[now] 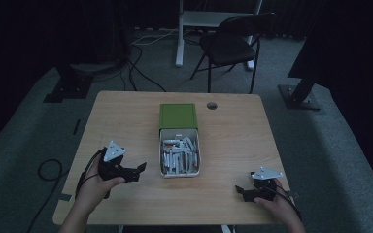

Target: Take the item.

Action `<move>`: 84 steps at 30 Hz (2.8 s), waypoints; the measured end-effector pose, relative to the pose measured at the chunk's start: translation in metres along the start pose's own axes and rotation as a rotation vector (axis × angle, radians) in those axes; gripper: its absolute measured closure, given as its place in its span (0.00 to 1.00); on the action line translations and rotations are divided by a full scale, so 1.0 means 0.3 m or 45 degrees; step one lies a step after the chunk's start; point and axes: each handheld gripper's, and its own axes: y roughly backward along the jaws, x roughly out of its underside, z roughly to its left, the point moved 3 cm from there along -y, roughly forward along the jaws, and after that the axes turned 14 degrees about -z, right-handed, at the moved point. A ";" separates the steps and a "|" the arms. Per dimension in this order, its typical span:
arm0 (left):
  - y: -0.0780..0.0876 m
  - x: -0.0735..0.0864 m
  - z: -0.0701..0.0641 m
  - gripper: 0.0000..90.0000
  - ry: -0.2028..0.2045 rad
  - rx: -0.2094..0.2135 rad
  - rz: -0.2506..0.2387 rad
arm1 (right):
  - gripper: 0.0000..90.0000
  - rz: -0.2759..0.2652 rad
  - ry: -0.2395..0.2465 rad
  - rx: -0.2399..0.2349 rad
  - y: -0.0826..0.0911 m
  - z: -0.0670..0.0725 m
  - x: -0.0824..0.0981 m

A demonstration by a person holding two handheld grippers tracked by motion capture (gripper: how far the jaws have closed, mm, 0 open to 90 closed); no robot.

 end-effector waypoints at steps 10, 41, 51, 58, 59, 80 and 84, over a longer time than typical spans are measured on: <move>-0.018 -0.052 -0.058 0.02 -0.012 0.050 -0.052 | 0.14 0.000 0.000 0.000 0.000 0.000 0.000; -0.148 -0.079 -0.280 0.16 -0.045 0.231 -0.156 | 0.14 0.000 -0.002 -0.001 0.000 0.000 0.000; -0.216 -0.045 -0.342 0.18 -0.085 0.265 -0.109 | 0.14 0.000 0.000 -0.001 0.000 0.000 0.000; -0.267 -0.019 -0.373 0.28 -0.078 0.268 -0.109 | 0.14 0.000 -0.001 -0.002 0.000 0.000 0.000; -0.273 -0.015 -0.375 0.29 -0.081 0.265 -0.106 | 0.14 0.000 -0.001 -0.002 0.000 0.000 0.000; -0.361 0.030 -0.397 0.55 -0.072 0.191 0.011 | 0.14 -0.001 -0.001 -0.002 0.000 0.000 0.000; -0.380 0.027 -0.406 0.58 -0.116 0.152 0.048 | 0.14 -0.001 -0.002 -0.002 0.000 0.000 0.000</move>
